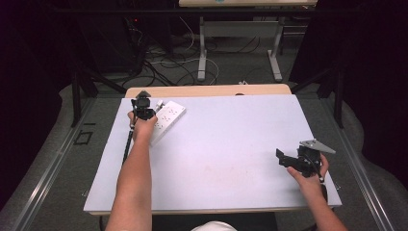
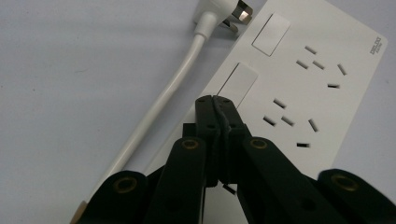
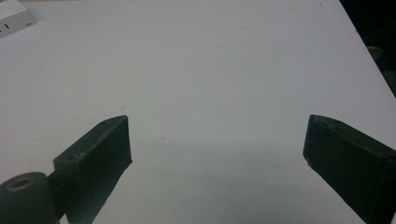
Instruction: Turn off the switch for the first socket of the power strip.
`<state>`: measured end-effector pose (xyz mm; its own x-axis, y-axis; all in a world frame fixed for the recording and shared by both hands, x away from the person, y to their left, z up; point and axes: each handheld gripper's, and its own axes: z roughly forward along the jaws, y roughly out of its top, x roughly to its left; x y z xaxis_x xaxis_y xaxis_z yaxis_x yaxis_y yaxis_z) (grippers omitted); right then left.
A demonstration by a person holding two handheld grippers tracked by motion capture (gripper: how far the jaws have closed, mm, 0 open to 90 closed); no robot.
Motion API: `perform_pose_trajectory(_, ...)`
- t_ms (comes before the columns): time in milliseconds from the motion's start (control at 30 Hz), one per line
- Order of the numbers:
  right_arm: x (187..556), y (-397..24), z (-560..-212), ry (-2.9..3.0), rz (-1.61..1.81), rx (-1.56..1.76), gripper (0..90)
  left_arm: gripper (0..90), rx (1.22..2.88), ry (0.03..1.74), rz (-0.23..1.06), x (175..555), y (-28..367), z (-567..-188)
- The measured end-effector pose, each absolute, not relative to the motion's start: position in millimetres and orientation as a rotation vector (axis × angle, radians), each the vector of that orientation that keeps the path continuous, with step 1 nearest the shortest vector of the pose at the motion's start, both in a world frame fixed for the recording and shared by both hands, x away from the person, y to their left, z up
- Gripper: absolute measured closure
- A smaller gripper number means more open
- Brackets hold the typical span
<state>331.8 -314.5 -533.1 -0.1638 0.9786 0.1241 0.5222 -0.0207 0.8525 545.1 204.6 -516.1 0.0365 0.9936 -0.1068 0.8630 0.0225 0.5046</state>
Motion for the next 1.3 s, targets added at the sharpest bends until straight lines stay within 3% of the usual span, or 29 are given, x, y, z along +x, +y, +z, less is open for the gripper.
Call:
perform_pose_trajectory(600, 331.5, -316.9, -532.8, 1.726, 1.106, 1.557, 7.2, 90.0, 1.921, 1.801, 0.469, 541.1, 190.2, -510.3)
perform_pose_trajectory(1300, 329.5, -321.3, -532.1, 1.717, 1.111, 1.572, 7.2, 90.0, 1.883, 1.716, 0.501, 530.0, 199.3, -485.3)
